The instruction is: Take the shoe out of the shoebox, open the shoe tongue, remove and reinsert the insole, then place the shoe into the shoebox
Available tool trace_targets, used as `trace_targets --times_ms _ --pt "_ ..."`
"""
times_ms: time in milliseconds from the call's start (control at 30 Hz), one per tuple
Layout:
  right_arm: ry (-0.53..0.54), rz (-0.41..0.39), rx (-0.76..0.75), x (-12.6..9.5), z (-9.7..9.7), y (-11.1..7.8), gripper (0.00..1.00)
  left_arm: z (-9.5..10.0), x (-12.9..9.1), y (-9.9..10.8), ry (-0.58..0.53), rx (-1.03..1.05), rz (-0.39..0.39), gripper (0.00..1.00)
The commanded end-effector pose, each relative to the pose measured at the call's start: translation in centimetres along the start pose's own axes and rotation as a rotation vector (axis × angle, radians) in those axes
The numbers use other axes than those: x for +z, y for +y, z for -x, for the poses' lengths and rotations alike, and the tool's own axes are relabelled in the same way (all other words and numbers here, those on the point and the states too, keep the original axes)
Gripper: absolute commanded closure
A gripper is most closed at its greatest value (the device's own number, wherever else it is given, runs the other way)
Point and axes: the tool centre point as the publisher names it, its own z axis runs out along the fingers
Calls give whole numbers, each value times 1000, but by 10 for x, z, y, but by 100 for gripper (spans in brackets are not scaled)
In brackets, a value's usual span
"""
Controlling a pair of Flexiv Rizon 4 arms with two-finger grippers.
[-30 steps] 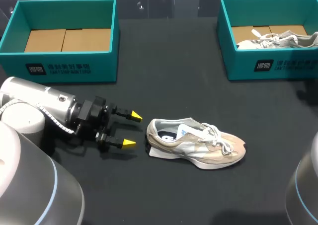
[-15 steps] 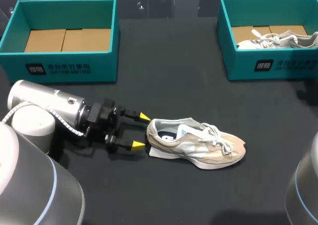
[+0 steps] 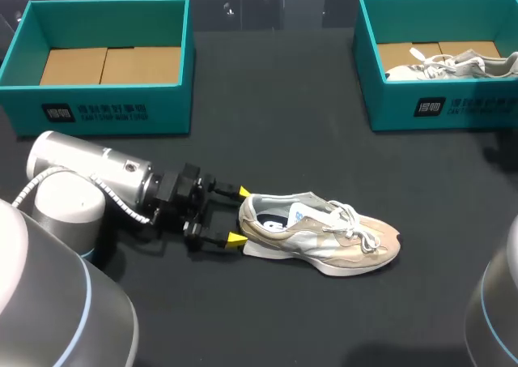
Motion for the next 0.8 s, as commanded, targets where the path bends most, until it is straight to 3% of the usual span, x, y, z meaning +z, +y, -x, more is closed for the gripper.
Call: trace_targets --times_ms 33,800 --pt "-1 0 0 0 0 0 0 1 10 2 7 0 3 0" --pt "-1 0 0 0 0 0 0 2 40 0 5 -2 -9 0"
